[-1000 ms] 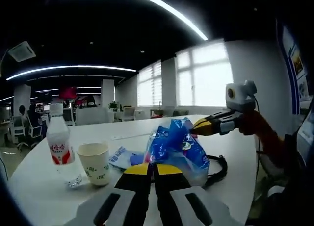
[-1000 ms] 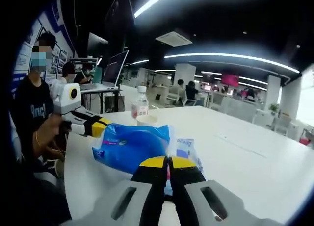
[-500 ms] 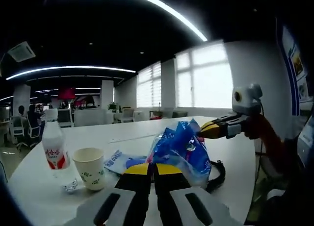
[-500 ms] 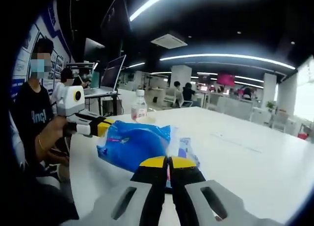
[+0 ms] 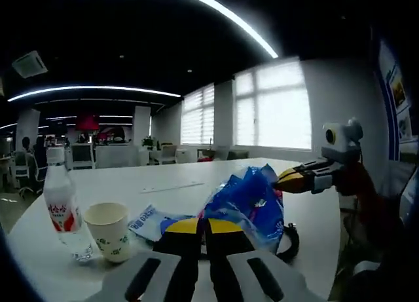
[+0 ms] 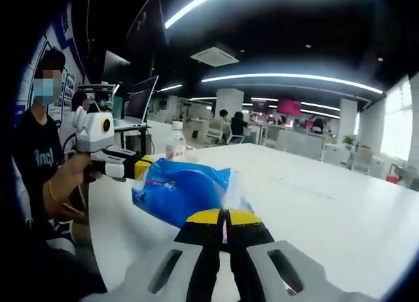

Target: Arrange the tabletop items into an orderly group along one side of the table until the central work area is clear of visible clutter.

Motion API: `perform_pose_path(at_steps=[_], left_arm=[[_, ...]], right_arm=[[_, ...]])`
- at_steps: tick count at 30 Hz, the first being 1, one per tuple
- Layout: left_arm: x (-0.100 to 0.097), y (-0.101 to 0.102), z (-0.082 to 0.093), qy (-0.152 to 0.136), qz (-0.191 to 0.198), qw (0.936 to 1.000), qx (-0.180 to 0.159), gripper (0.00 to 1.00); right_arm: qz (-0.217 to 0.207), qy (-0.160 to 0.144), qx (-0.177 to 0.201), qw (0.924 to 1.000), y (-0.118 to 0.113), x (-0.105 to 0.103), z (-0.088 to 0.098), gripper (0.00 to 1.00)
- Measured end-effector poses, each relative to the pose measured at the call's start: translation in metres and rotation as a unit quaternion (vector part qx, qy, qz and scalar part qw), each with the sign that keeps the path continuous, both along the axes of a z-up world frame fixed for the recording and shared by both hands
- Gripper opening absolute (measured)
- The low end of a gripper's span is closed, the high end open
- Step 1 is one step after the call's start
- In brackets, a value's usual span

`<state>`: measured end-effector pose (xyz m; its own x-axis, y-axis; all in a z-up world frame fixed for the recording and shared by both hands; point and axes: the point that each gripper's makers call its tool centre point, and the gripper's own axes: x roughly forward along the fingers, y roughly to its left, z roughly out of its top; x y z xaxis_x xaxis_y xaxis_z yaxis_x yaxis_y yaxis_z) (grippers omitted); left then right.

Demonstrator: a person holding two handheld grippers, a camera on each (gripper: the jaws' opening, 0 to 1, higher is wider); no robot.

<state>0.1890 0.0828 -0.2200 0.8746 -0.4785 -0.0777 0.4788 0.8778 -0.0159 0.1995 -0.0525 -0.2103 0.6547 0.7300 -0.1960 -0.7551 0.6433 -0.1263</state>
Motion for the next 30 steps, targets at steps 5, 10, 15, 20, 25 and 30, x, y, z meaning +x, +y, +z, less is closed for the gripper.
perform_pose_path(at_steps=[5, 10, 15, 20, 25, 30], left_arm=[[0.006, -0.011, 0.004, -0.007, -0.007, 1.0000, 0.000, 0.01], [0.012, -0.018, 0.005, -0.011, -0.012, 0.9999, 0.004, 0.01], [0.016, -0.024, -0.001, -0.007, -0.017, 0.9998, -0.001, 0.01], [0.021, -0.033, -0.001, -0.009, -0.024, 0.9996, 0.006, 0.01], [0.028, -0.043, -0.003, -0.008, -0.033, 0.9994, 0.006, 0.01], [0.035, -0.055, -0.004, -0.005, -0.040, 0.9992, 0.006, 0.01]], right_arm=[[-0.015, 0.002, 0.014, 0.9998, -0.012, 0.001, 0.002, 0.00], [-0.023, -0.001, 0.010, 0.9997, -0.019, 0.002, 0.003, 0.00], [-0.028, -0.004, 0.005, 0.9996, -0.025, 0.001, 0.003, 0.00], [-0.035, -0.004, 0.001, 0.9994, -0.032, 0.001, 0.001, 0.00], [-0.045, -0.002, 0.004, 0.9990, -0.043, 0.002, 0.002, 0.00], [-0.057, -0.002, 0.003, 0.9984, -0.053, 0.005, 0.002, 0.00]])
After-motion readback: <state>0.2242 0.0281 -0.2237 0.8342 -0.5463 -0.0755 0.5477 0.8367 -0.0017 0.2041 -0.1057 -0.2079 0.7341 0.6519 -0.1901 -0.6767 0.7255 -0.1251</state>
